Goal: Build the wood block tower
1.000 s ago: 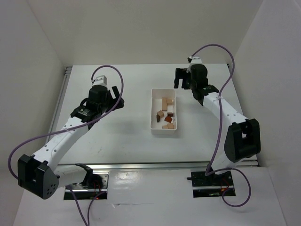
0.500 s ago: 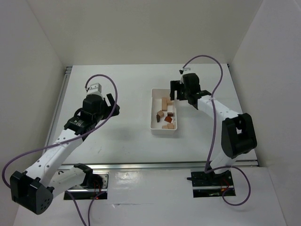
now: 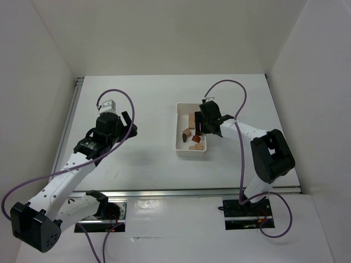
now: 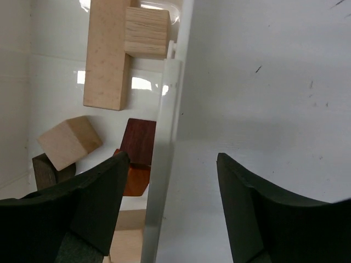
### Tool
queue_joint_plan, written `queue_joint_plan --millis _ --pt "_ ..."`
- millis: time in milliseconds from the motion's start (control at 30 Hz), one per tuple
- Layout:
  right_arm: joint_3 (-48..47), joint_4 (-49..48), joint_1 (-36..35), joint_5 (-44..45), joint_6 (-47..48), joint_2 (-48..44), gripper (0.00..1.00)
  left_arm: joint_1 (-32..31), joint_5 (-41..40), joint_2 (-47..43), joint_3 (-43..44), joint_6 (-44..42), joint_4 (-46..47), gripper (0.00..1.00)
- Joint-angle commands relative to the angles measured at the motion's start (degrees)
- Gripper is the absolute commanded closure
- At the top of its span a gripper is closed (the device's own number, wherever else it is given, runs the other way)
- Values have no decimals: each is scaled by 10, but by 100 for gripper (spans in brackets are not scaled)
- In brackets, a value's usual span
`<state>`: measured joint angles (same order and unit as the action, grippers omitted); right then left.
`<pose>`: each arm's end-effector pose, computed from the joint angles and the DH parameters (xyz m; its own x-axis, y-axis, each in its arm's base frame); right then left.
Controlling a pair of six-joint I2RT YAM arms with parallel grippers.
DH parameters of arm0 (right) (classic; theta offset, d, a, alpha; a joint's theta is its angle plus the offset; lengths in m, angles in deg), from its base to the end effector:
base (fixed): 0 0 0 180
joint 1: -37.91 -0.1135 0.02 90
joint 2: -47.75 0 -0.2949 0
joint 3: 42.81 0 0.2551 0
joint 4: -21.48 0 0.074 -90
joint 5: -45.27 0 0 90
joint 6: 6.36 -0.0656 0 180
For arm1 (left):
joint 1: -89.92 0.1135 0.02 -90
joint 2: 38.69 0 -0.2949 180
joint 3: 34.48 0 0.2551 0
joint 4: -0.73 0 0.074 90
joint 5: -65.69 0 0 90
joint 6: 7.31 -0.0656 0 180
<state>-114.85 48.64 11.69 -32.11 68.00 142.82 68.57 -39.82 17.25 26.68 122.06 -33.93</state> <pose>0.3375 0.1503 0.2014 -0.7460 -0.0742 -0.6618 -0.1086 0.9940 0.0110 0.2191 -0.0668 0.3136 -0.4388 -0.4847 -0.7566 -0.1869 0.8728 -0.4508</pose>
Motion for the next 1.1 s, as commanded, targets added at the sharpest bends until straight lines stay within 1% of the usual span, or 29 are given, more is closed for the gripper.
queue_joint_plan --millis 0,33,67,133,200,233,267,300,333,400,467,500,533,600,633,700,767,800,833,867,900,933,1033,1067 --pt "-2 -8 1 29 -31 -1 29 0 -9 -1 -3 10 2 15" --pt "-2 -8 1 29 -31 -1 32 0 -9 4 -3 10 2 15" --pt "-2 -8 1 29 -31 5 42 0 -9 4 3 10 2 15" --pt "-7 -1 1 35 -39 10 66 0 -15 4 3 10 -3 15" --pt "-14 8 1 44 -39 16 74 0 -15 4 3 10 -3 17" --pt "-22 8 1 50 -39 16 85 0 -20 4 3 10 -8 17" --pt "-22 14 1 50 -39 16 88 0 -20 4 3 10 -8 17" --pt "-34 19 1 69 -39 16 96 0 -20 4 3 10 -8 17" --pt "-40 19 1 78 -39 16 100 0 -20 4 3 10 -8 17" --pt "-58 39 1 104 -39 16 100 0 -20 4 3 15 -8 17" --pt "-94 54 -4 180 -44 16 100 0 -26 4 3 15 -8 17" --pt "-116 60 -12 256 -44 16 100 0 -26 4 3 15 -13 17" --pt "-128 68 -17 301 -44 16 100 0 -32 4 8 15 -14 17" --pt "-150 61 -29 383 -12 16 100 0 -37 4 8 15 -19 17" --pt "-171 61 -29 451 3 16 100 0 -37 4 8 15 -19 17" --pt "-190 32 -29 482 75 23 100 0 -37 4 8 15 -19 17" --pt "-195 -36 -29 520 135 23 100 0 -43 4 8 15 -19 17" --pt "-200 -61 -29 533 194 28 100 0 -44 4 8 15 -19 17" --pt "-201 -108 -29 546 224 35 100 0 -44 4 8 15 -25 17" --pt "-201 -132 -29 561 255 35 100 0 -44 4 8 15 -25 17" --pt "-201 -160 -29 576 310 48 100 0 -44 4 8 15 -25 17" --pt "-201 -192 -29 586 328 48 100 0 -44 4 8 15 -25 17" --pt "-228 -192 -29 597 353 70 100 0 -44 4 13 15 -25 17" --pt "-248 -192 -29 613 364 77 100 0 -44 4 13 15 -25 17"
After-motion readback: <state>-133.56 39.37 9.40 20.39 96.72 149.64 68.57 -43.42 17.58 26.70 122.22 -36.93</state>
